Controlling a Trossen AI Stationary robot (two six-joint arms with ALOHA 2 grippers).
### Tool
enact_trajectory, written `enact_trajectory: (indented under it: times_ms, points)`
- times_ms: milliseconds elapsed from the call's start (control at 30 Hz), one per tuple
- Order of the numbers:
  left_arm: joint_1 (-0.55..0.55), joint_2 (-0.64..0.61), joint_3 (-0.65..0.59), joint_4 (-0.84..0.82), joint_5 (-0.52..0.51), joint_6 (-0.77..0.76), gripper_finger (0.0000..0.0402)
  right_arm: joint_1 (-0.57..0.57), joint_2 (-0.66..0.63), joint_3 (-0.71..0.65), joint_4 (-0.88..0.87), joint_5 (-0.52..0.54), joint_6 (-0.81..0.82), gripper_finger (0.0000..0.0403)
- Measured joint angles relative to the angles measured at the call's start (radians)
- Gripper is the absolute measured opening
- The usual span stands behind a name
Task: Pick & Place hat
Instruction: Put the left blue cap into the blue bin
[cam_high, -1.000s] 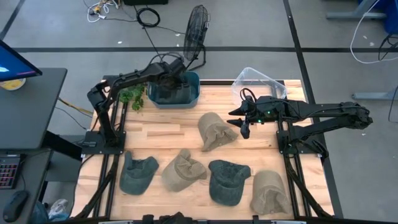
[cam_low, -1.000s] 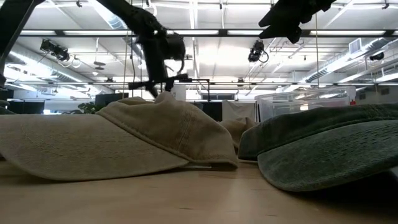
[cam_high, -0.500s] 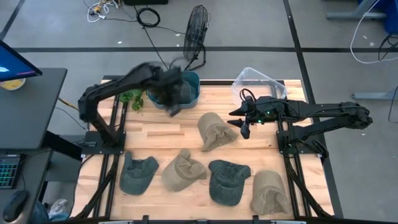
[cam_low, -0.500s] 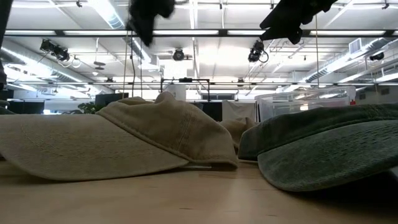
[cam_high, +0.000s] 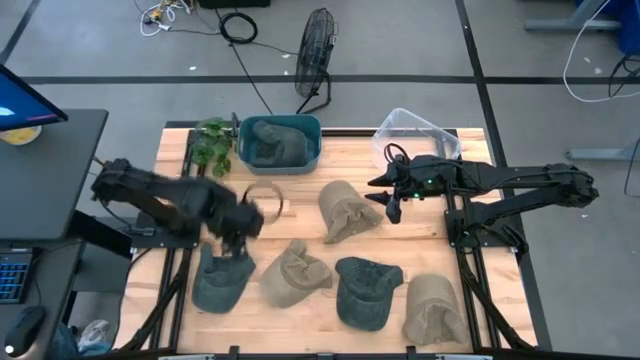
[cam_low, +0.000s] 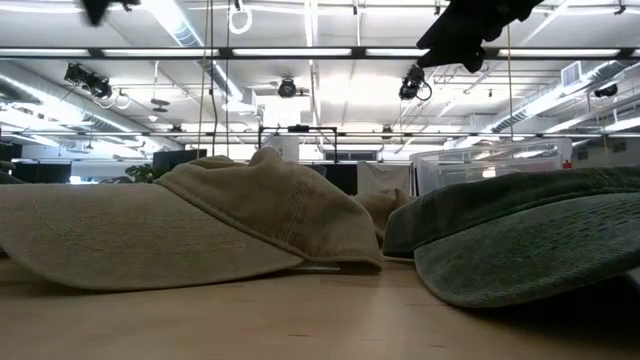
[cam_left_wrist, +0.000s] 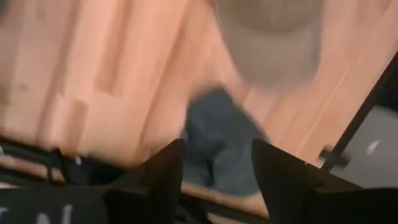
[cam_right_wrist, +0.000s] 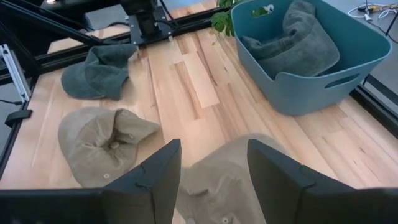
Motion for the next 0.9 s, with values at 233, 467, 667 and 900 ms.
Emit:
enact_trajectory:
  times_ms: [233, 467, 667, 900]
  points:
    - [-0.136, 0.001, -0.264, 0.107, 0.069, -0.199, 0.0225, 0.0, 0.025, 0.0, -0.002, -0.002, 0.006, 0.0187]
    - [-0.196, 0.002, -0.499, 0.357, 0.248, -0.197, 0.0201, 0.0, 0.03, 0.0, -0.001, -0.002, 0.004, 0.0187]
    - [-0.188, 0.002, -0.614, 0.404, 0.249, -0.18, 0.0198, 0.0, 0.03, 0.0, -0.001, -0.002, 0.004, 0.0187]
    - [-0.186, 0.002, -0.705, 0.634, 0.299, -0.143, 0.0197, 0.0, 0.03, 0.0, -0.001, -0.002, 0.004, 0.0187]
